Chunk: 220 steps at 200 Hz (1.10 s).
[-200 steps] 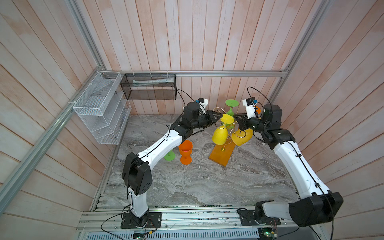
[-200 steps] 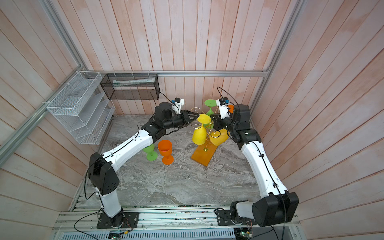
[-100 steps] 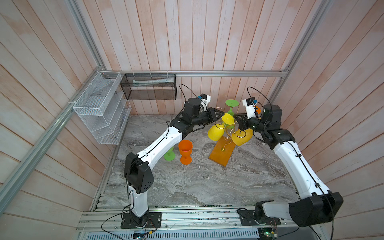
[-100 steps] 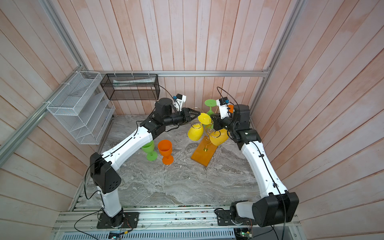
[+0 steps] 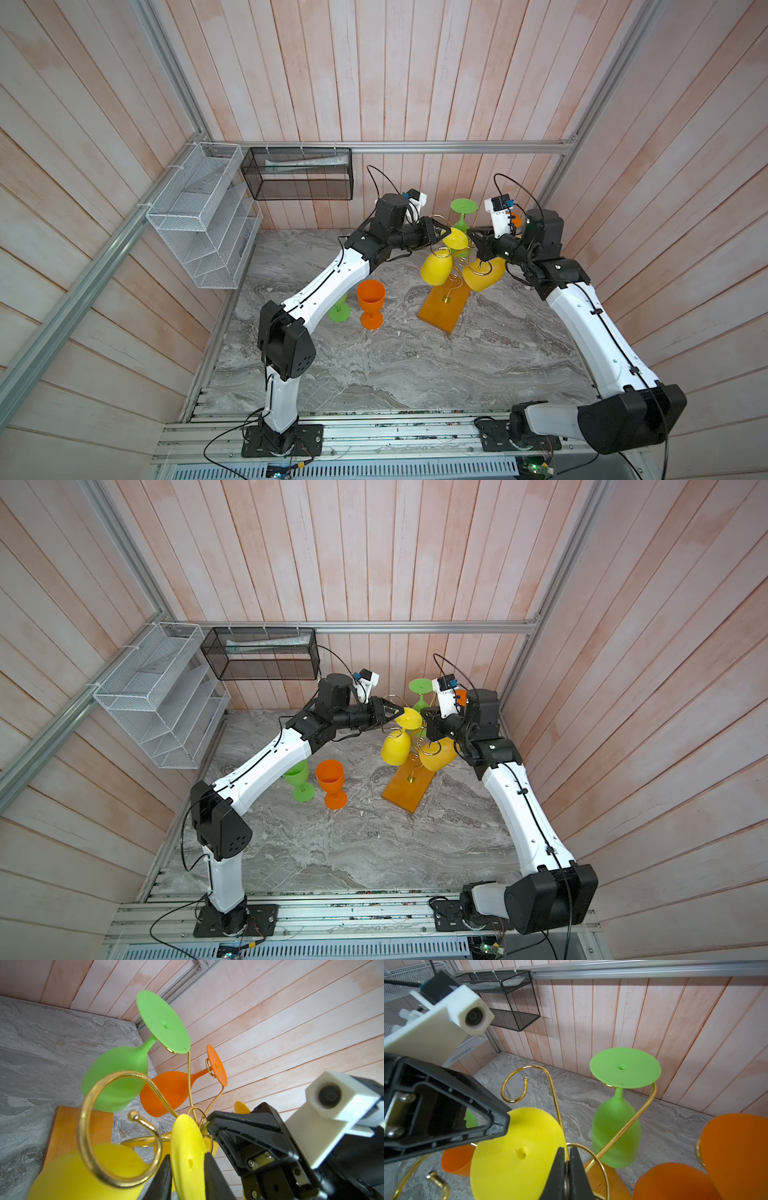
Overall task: Take the wine glass off the wine glass rack
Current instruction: 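Close the left gripper on the hanging yellow glass's foot, then pull the yellow glass off its hook away from the rack with the left gripper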
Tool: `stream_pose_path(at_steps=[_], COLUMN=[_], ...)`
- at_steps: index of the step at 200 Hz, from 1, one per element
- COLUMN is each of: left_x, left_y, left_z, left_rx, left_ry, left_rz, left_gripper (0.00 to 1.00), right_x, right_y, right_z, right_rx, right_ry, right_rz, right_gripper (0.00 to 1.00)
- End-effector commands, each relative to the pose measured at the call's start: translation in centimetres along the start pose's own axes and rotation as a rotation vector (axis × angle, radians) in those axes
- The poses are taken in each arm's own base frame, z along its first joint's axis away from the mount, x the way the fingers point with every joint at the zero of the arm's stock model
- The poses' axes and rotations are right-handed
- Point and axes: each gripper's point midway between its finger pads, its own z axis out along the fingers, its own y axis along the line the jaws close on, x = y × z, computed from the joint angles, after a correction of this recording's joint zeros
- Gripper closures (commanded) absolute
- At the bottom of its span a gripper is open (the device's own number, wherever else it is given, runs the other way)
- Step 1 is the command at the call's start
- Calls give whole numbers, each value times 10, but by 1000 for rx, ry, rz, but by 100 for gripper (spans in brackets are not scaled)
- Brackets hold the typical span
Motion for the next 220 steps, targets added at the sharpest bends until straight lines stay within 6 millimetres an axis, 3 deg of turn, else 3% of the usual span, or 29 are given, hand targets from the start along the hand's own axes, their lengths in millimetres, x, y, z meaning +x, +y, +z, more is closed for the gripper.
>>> stream_pose_path(at_steps=[1,98,220], left_x=[2,0,-19], left_y=[-15,-13,-28], left_z=[3,3,-7], left_rx=[31,6,29], left_ry=[24,25,-25], left_rz=[37,54,57], left_gripper=[74,82,92], right_x=[7,8,11], right_y=[11,10,7], right_z=[-3,-4,-5], right_rx=[-29,-20,-4], right_ry=[25,23,31], right_rz=[16,11,8], right_gripper=[92,92,92])
